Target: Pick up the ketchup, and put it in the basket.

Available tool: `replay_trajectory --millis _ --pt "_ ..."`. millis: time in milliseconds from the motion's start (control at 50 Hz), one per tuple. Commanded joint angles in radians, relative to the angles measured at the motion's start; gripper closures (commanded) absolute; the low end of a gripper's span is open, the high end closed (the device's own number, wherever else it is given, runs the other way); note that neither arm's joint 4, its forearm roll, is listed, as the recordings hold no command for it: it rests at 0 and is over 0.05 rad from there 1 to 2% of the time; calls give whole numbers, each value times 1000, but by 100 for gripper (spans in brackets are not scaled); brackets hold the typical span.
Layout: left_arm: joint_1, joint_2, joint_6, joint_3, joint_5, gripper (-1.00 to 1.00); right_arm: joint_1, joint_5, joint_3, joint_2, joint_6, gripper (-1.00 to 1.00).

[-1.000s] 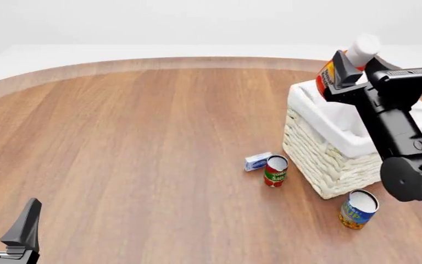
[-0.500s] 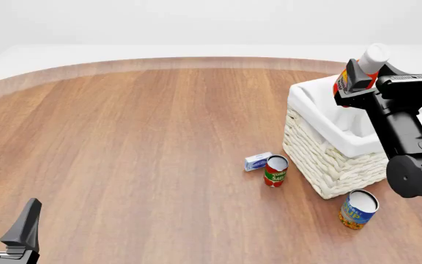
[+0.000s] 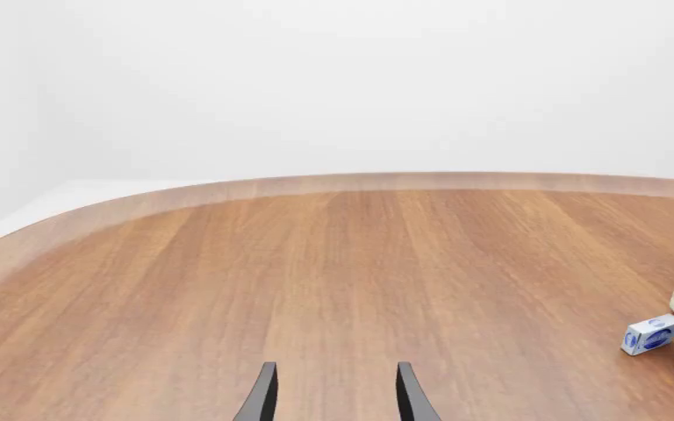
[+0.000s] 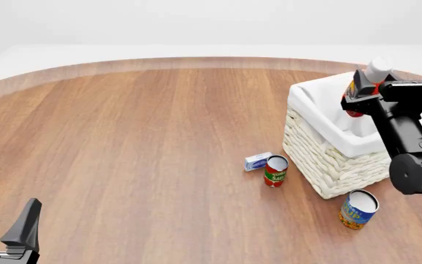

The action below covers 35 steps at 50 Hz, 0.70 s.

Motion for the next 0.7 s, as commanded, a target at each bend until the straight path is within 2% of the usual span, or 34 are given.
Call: replay_trajectory --millis 20,700 --pt "0 0 0 0 0 -100 -23 10 -16 30 24 100" --pt "0 0 0 0 0 -100 -9 -5 -50 156 38 100"
